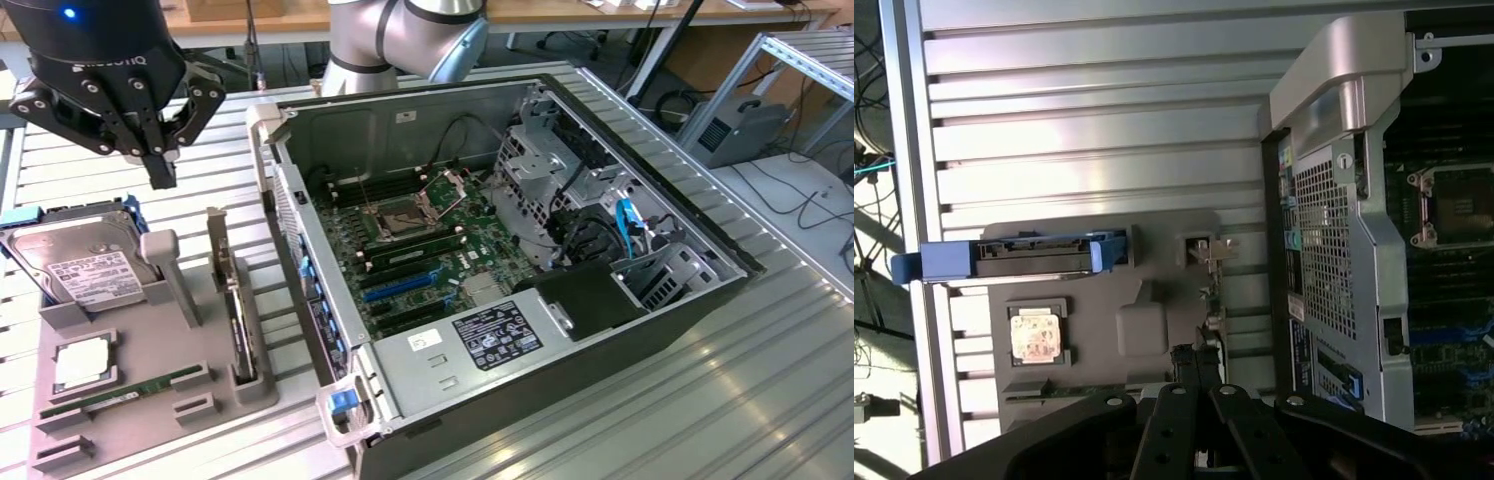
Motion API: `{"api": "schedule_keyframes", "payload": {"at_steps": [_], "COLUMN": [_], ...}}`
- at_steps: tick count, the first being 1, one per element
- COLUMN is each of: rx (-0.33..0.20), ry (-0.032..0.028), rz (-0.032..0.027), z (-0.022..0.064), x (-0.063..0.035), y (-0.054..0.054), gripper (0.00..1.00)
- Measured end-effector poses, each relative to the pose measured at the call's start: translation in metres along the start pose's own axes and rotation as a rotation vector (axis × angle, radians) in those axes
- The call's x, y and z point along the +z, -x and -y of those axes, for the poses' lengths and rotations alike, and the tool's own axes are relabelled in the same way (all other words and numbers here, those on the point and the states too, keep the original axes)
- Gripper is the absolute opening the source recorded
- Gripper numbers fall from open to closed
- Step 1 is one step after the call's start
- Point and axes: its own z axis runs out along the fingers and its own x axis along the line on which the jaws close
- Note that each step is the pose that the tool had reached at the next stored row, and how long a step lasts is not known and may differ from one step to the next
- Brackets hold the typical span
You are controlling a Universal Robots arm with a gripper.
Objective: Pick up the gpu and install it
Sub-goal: 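Reach for the gpu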
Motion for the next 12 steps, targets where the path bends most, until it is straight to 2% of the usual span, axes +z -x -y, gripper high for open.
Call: {"api": "schedule_keyframes", "payload": {"at_steps": [12], "rx": [0.0], "ry": [-0.0031], "rz": [0.0003], "z": [0.0003], "x": [-0.0001], "y": [-0.0035], "gripper": [0.11]}}
